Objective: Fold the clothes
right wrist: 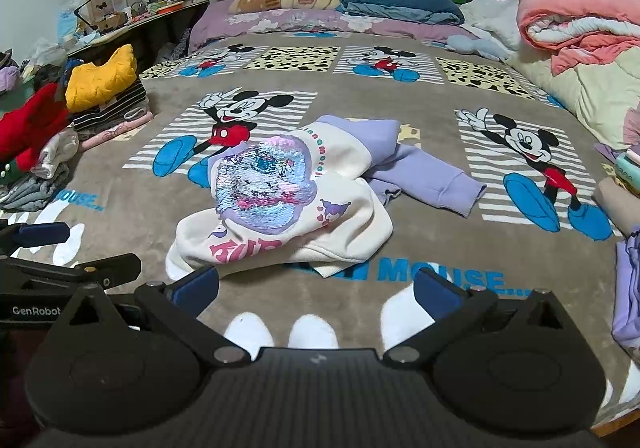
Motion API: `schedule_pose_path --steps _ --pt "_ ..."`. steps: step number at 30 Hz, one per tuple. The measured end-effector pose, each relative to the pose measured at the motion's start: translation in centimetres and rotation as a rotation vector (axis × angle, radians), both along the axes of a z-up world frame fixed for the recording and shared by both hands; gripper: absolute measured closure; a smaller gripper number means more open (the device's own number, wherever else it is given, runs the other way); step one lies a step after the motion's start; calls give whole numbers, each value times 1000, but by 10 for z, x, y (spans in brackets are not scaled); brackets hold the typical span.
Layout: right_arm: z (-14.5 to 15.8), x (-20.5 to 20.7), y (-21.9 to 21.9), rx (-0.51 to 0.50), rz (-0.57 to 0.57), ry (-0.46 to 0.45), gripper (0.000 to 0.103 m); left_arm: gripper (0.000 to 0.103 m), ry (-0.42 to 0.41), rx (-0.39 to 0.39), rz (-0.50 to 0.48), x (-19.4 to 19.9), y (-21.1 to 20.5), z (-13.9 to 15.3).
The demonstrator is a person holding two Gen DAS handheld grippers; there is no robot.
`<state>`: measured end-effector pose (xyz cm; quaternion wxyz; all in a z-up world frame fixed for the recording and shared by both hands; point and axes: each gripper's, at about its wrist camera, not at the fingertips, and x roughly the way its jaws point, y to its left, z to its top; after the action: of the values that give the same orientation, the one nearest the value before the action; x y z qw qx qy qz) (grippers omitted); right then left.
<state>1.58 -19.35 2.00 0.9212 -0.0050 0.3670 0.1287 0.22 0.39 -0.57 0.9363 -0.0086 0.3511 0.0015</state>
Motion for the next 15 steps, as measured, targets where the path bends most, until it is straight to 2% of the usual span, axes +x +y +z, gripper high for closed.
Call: schedule_pose_path --steps 15 --pt "0 -1 1 -3 0 -1 0 0 2 -2 3 -1 0 0"
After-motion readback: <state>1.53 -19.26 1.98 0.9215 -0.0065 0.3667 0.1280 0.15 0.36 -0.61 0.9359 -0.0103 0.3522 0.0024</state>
